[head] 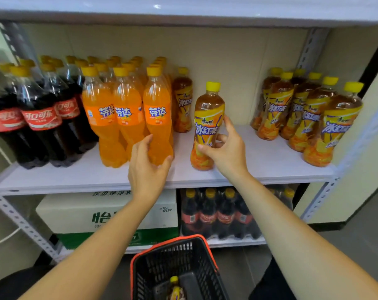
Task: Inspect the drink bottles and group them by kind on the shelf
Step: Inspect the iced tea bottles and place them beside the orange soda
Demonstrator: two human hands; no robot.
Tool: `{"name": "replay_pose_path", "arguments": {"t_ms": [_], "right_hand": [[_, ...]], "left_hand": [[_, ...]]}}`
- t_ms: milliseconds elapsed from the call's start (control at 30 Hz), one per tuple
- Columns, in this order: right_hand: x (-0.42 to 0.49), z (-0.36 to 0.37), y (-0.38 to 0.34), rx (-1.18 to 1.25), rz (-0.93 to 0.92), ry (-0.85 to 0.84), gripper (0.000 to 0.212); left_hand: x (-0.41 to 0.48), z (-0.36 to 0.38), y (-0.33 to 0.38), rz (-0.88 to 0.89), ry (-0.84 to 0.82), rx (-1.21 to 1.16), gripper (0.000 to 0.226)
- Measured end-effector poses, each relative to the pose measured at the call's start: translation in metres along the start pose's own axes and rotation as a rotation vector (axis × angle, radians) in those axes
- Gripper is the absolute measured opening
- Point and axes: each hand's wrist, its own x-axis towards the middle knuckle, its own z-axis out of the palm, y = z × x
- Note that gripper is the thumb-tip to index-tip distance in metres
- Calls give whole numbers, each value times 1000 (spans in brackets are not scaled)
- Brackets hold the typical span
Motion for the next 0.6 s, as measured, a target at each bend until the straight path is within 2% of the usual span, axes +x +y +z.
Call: {"name": "replay_pose_path", "arguments": {"t_ms": [133, 233, 400, 600], "right_hand": [[14, 26, 15, -72, -44, 12, 73], [31, 41, 24, -125, -56, 25, 63], [71, 59, 33, -144, -31, -39, 55], [101, 81, 44, -195, -80, -32, 52]], "left_hand": [[-1, 8, -11, 61, 32, 166, 72], [-4, 13, -14, 69, 56, 226, 69], [-5, 18, -18, 77, 84, 180, 65], [-6, 21, -17, 87, 133, 251, 66]]}}
